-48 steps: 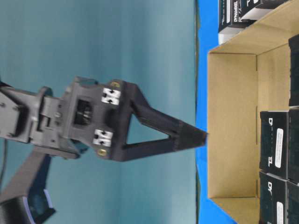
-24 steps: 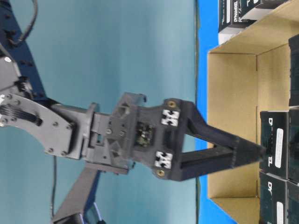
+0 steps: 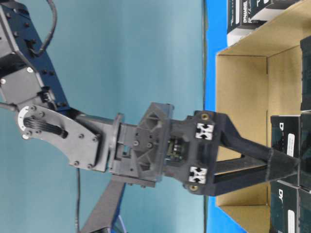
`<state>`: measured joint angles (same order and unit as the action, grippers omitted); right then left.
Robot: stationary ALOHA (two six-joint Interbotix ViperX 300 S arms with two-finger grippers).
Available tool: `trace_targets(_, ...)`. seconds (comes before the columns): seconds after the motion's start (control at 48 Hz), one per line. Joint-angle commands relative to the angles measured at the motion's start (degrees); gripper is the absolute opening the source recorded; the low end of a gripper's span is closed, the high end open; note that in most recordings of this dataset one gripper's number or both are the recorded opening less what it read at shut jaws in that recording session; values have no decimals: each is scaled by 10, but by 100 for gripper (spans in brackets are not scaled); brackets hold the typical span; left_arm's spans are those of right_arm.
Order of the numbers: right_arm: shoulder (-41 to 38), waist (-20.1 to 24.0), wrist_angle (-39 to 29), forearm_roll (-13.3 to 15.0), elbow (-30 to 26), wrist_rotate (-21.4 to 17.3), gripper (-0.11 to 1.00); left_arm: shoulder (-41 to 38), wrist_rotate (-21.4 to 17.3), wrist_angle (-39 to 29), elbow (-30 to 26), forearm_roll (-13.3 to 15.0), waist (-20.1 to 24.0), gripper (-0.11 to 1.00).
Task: Pick the box from inside the cardboard box.
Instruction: 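Lower the open right gripper around the black-and-white package in the box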
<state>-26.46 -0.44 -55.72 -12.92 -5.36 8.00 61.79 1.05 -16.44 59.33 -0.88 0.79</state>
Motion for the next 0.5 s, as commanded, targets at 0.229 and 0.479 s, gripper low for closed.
trace_targets(0.229, 5, -16, -4, 11, 24, 4, 98, -5, 1, 4, -13, -2, 2, -2)
trace_targets(0.479, 6, -25, 0, 10, 24, 13, 98, -4, 2, 6, -13, -1, 2, -2)
